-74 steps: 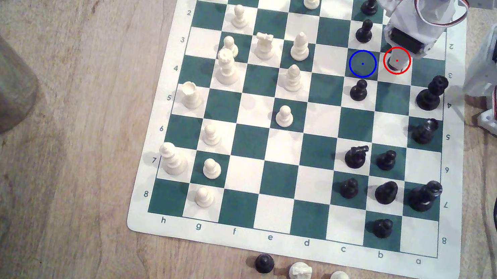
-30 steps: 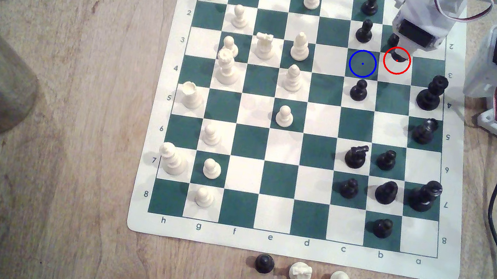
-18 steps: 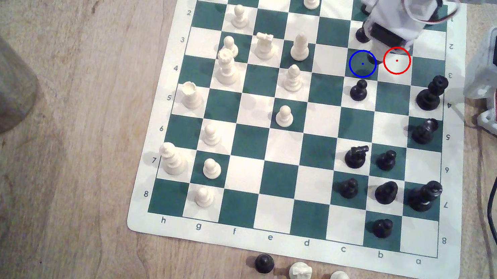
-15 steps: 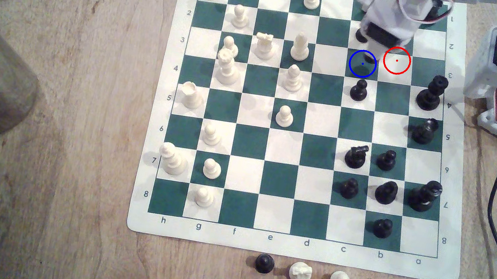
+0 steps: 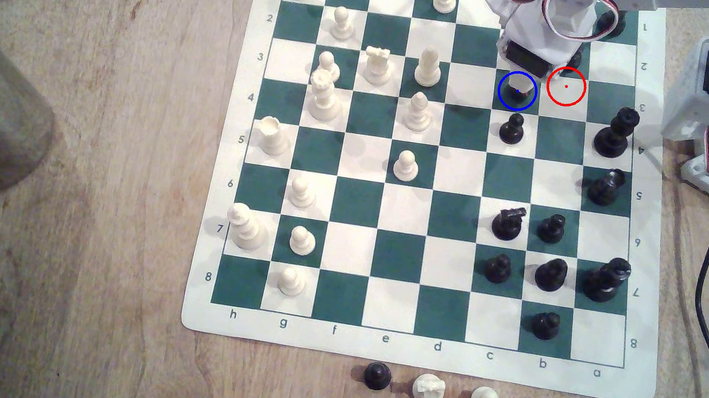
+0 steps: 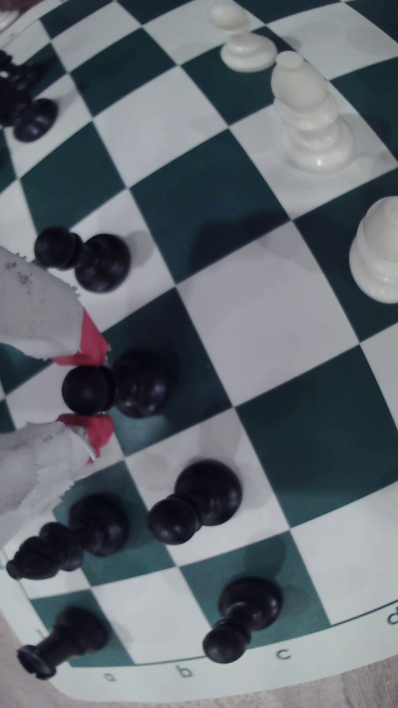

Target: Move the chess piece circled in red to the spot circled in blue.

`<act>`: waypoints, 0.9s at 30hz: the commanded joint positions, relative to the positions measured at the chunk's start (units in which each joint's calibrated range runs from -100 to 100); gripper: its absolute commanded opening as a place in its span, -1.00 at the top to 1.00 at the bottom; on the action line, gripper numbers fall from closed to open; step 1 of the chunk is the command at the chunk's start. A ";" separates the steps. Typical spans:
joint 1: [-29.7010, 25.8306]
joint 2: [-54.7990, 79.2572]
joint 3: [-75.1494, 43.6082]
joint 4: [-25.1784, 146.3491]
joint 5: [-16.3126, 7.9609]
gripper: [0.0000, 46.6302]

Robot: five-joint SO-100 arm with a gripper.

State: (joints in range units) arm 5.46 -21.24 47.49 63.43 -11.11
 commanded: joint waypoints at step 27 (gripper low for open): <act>-1.04 1.38 -5.15 -1.67 -0.20 0.99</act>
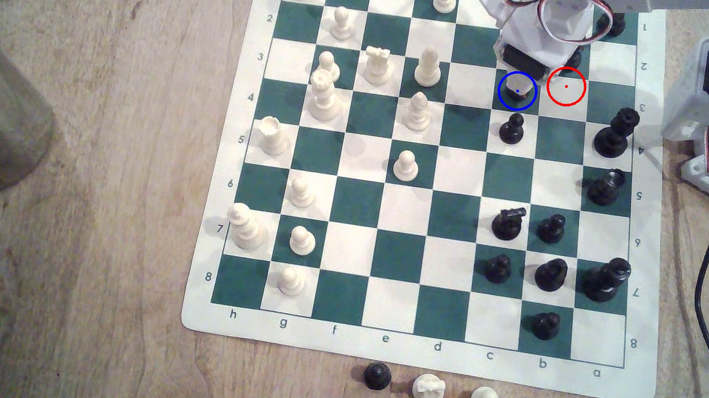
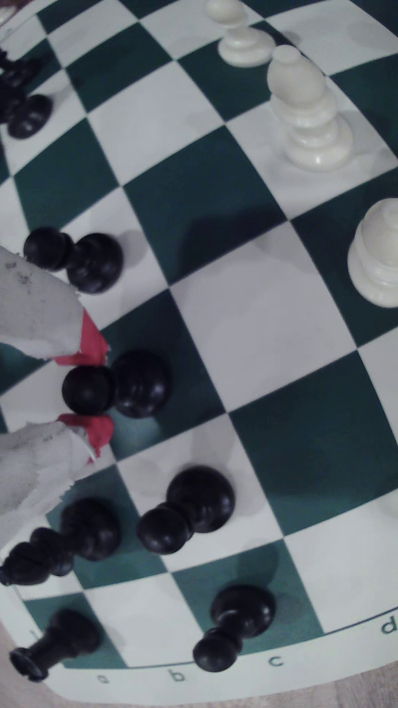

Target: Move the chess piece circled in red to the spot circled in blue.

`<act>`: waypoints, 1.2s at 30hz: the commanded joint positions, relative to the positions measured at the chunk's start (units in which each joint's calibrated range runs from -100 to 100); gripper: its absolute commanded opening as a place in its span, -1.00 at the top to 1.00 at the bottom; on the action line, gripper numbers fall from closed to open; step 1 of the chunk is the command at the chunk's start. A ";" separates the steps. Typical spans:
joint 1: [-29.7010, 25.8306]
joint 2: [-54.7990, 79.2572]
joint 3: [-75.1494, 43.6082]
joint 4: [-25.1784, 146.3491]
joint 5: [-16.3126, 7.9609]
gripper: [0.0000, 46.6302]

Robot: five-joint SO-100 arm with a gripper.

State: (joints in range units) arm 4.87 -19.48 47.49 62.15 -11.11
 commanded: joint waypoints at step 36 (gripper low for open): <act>1.59 -26.44 -1.07 7.71 -0.34 0.77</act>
State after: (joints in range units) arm 6.27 -36.15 47.58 66.69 -11.11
